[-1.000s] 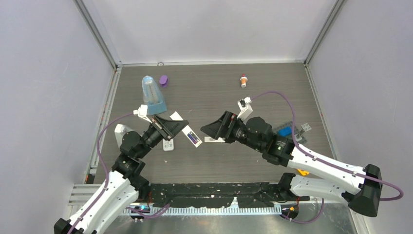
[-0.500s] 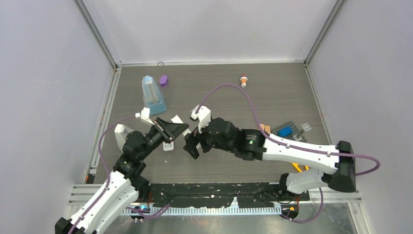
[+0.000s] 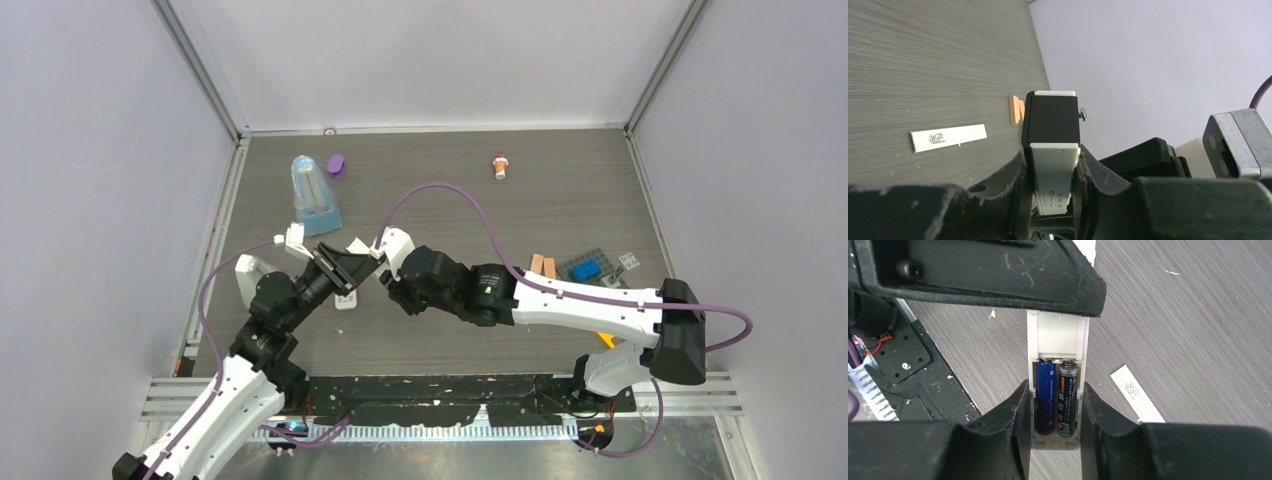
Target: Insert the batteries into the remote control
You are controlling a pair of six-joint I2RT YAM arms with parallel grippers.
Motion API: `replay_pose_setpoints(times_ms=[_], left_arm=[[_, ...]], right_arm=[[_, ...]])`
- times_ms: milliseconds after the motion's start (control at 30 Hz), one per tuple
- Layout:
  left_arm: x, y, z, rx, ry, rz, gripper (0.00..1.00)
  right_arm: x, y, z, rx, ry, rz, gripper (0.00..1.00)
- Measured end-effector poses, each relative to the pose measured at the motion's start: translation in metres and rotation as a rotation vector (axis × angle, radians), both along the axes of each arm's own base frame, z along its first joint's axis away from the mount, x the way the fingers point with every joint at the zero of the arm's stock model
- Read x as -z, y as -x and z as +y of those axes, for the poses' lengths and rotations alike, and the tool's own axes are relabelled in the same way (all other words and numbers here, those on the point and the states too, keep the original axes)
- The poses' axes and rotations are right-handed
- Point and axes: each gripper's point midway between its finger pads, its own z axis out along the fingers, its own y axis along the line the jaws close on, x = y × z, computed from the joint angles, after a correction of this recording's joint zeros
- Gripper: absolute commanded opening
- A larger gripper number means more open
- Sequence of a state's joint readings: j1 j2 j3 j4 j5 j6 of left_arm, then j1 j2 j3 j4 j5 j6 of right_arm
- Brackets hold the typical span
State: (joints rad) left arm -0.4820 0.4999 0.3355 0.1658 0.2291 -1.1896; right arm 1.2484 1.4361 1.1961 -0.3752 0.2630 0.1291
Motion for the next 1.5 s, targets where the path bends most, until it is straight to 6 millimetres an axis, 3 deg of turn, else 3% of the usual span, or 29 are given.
replay_pose_setpoints(times_ms=[133, 267, 367, 533, 667, 767, 933, 1033, 1233, 1500], left_arm=[[-0.001, 0.002, 0.003, -0.012, -0.014, -0.02, 0.71], [0.007, 0.003, 0.013, -0.053, -0.061, -0.018, 0.87], [0.02, 0.001, 0.027, -0.125, -0.133, 0.007, 0.89], [0.049, -0.004, 0.069, -0.313, -0.316, 0.081, 0.88], [0.056, -0.002, 0.1, -0.438, -0.421, 0.095, 0.89], [0.056, -0.001, 0.112, -0.481, -0.465, 0.085, 0.89], [0.055, 0.0, 0.118, -0.495, -0.502, 0.059, 0.89], [0.055, 0.0, 0.118, -0.487, -0.524, 0.046, 0.89], [0.054, 0.002, 0.118, -0.471, -0.564, 0.025, 0.89], [0.047, 0.004, 0.117, -0.449, -0.579, -0.004, 0.9]], right_arm=[[0.0, -0.001, 0.0, -0.017, 0.011, -0.018, 0.18], [0.002, -0.002, -0.003, -0.043, 0.043, -0.047, 0.17], [0.012, -0.001, -0.007, -0.078, 0.079, -0.067, 0.17], [0.052, 0.006, -0.033, -0.154, 0.2, -0.057, 0.17], [0.08, 0.011, -0.048, -0.207, 0.284, -0.038, 0.17], [0.096, 0.009, -0.048, -0.23, 0.331, -0.029, 0.17], [0.139, 0.006, -0.051, -0.265, 0.463, 0.003, 0.17], [0.155, 0.003, -0.052, -0.288, 0.53, 0.005, 0.17], [0.159, -0.008, -0.046, -0.33, 0.588, -0.046, 0.21], [0.168, -0.018, -0.056, -0.369, 0.68, -0.062, 0.25]])
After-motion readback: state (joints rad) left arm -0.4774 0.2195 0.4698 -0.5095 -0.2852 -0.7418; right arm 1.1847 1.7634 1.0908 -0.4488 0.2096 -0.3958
